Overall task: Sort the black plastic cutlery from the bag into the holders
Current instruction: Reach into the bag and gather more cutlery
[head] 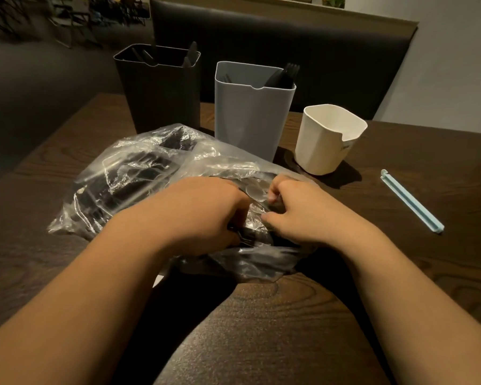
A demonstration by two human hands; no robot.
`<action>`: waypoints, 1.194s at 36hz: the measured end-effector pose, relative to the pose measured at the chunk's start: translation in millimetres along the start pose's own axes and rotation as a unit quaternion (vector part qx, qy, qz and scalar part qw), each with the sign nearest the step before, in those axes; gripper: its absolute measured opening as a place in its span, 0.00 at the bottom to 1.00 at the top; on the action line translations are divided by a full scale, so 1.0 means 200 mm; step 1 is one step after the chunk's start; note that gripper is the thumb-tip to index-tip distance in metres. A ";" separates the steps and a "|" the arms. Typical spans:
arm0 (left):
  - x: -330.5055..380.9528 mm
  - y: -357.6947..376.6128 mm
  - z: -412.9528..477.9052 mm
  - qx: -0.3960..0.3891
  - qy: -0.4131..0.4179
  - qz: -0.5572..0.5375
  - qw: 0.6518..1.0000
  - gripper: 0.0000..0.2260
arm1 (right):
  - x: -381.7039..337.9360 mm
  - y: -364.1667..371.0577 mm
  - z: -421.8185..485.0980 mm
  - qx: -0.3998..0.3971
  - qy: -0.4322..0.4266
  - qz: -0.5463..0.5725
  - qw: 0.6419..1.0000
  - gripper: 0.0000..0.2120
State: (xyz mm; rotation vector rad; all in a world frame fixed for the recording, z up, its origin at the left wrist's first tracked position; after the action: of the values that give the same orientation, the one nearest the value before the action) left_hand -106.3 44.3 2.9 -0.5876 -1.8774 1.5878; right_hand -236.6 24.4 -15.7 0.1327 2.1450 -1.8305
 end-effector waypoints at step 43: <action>0.02 0.04 0.11 0.143 -0.047 -0.003 0.989 0.09 | 0.17 -0.06 0.05 -0.011 0.089 0.148 0.985 0.15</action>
State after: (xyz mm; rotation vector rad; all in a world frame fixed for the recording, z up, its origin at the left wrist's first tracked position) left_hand -124.5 32.7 -6.3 -0.3873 -1.6704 1.8659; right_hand -270.5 7.7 -16.4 0.5987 2.1226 -1.6772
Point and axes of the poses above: each hand's wrist, its own z-axis towards the middle knuckle, its own y-axis out of the palm, x = y × z, the point moved 7 cm from there along z, towards the middle knuckle, and after that the axes turned 6 degrees about y, right-handed, at the moved point
